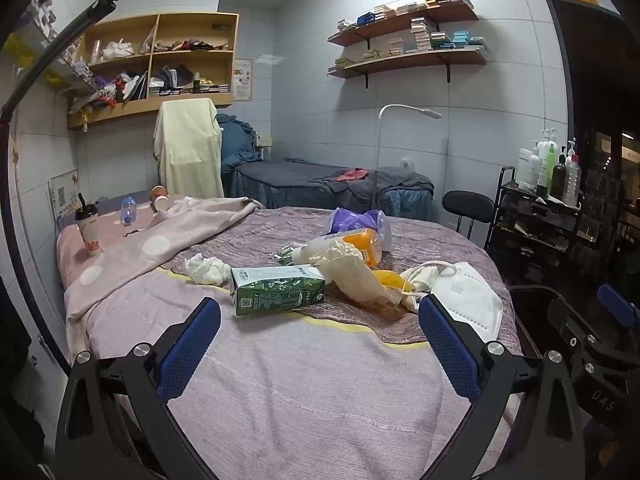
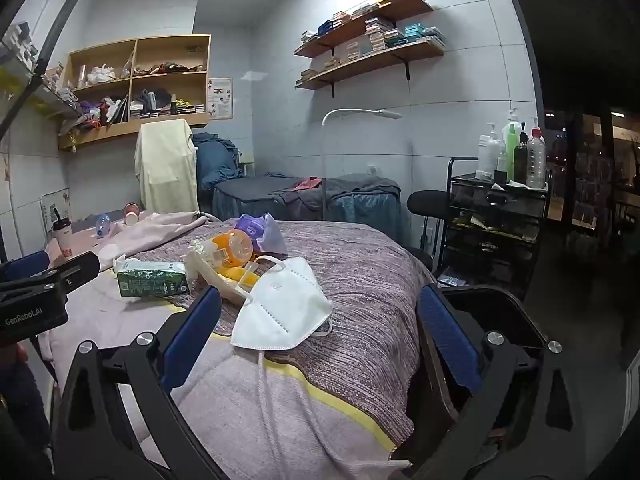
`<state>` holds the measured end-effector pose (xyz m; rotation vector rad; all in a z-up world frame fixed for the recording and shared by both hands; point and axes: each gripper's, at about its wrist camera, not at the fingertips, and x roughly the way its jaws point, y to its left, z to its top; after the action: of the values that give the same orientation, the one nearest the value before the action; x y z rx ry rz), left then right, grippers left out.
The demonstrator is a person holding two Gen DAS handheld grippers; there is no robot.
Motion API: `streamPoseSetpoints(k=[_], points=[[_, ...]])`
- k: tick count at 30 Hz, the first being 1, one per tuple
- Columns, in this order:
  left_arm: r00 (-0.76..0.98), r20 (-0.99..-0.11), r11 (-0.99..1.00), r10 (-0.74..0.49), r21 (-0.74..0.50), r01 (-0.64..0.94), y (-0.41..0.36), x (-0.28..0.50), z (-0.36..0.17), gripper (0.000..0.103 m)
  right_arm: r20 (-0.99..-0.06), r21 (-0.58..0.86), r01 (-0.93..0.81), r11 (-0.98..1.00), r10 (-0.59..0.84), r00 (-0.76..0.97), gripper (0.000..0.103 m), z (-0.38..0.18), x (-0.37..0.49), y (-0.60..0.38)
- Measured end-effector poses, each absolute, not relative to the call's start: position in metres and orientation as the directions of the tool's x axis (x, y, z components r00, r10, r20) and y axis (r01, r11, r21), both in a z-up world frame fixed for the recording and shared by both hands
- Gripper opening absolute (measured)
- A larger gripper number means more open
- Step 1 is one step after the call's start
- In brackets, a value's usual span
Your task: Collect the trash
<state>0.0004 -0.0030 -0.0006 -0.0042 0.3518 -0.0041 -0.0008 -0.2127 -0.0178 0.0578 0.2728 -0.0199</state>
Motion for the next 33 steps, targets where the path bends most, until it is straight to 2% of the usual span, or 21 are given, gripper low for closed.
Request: streamPoseSetpoints(k=[33], points=[[0.933,-0.359,1.0,-0.007,-0.002,0.006,-0.0062,0.002,-0.0061,0.097,-0.274,0.065,0.034,0.997,-0.015,0.962,0.097,-0.0209,-0.0003,-0.2124]])
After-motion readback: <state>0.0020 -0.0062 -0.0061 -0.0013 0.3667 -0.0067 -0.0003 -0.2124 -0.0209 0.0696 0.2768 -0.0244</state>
